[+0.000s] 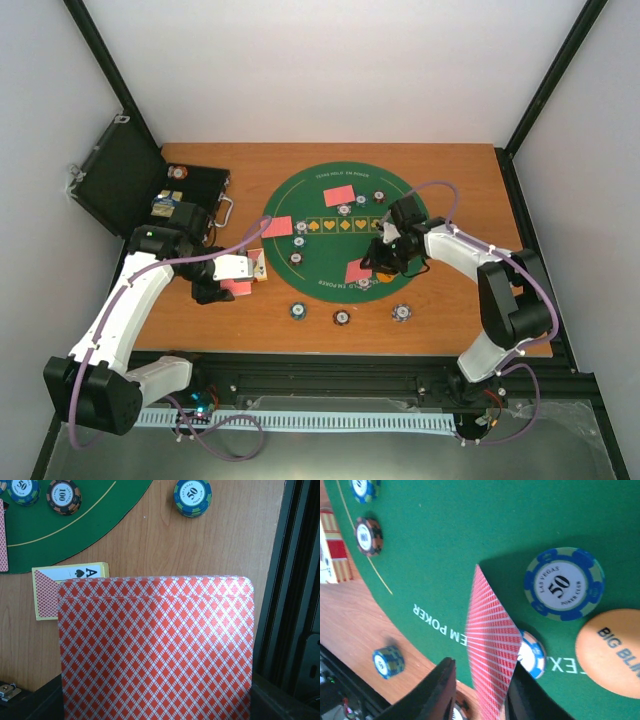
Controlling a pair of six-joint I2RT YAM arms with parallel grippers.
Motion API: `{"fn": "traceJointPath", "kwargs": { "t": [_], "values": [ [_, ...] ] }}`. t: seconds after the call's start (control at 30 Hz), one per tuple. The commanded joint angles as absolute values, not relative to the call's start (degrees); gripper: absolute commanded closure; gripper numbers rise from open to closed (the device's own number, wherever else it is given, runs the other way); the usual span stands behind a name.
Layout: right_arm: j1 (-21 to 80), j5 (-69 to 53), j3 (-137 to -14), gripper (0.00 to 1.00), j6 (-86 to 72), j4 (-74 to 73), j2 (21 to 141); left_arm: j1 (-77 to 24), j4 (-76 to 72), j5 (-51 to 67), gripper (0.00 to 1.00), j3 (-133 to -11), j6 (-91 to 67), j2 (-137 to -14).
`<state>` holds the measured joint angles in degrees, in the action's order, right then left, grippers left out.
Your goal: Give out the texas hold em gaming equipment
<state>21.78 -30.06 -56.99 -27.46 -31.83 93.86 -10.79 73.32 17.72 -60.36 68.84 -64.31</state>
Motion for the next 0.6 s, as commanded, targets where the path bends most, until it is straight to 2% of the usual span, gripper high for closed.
{"fn": "traceJointPath", "kwargs": {
  "t": [0.0,0.1,0.37,0.5,0.57],
  "values": [
    [21.18,-25.98,-58.69,0.70,-25.33,-35.79,94.49,-10.94,73.42,18.53,0.99,-61.44,69.59,-63.92],
    [21.17,-20.89,-59.98,0.66,-25.25,-38.53,93.68,-10.90,73.47,18.63,0.99,-61.35,69.52,-63.91],
    [21.30,-9.59,-62.82,0.65,-25.40,-44.90,88.94,-10.90,73.46,18.51,0.99,-61.68,69.61,-64.07],
    [23.70,-16.64,-61.62,0.64,-27.23,-41.04,86.04,-10.91,73.47,18.84,0.99,-61.83,69.53,-64.26],
    [25.32,-23.83,-61.06,0.56,-29.92,-36.94,84.22,-10.96,73.50,19.11,0.99,-61.87,69.44,-64.18]
  ]
}}
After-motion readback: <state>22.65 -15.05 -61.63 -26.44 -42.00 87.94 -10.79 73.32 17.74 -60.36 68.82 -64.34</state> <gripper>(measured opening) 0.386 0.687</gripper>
